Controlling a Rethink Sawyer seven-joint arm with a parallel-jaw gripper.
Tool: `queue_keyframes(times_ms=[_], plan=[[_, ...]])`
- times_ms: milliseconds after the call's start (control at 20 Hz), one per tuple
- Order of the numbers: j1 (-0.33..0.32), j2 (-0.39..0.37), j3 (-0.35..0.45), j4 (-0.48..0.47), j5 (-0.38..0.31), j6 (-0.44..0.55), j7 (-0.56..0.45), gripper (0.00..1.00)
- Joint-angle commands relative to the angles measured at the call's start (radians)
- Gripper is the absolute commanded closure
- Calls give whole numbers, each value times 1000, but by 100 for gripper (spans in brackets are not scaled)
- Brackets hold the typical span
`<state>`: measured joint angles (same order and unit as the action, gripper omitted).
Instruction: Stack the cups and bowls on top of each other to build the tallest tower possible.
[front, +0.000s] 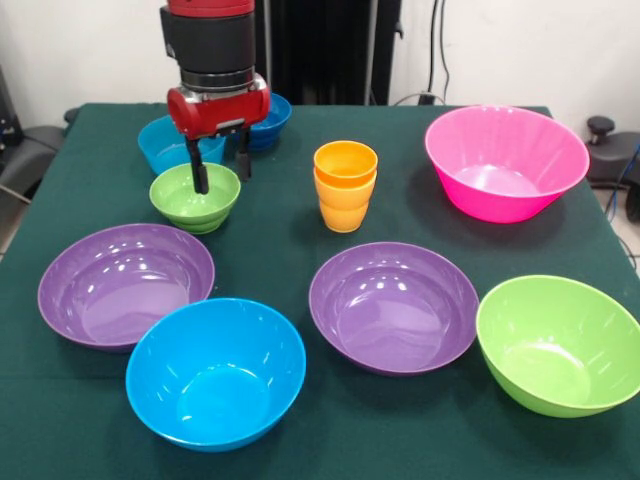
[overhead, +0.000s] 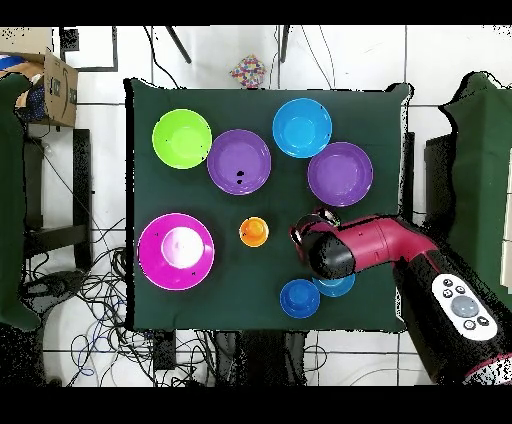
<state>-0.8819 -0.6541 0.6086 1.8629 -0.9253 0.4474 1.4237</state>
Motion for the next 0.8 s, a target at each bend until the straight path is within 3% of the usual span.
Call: queue_keyframes(times_ms=[50, 800], plan=[[61, -11, -70, 61, -32, -40, 113, 0], [96, 94, -153, -5, -69, -118, 121, 0]])
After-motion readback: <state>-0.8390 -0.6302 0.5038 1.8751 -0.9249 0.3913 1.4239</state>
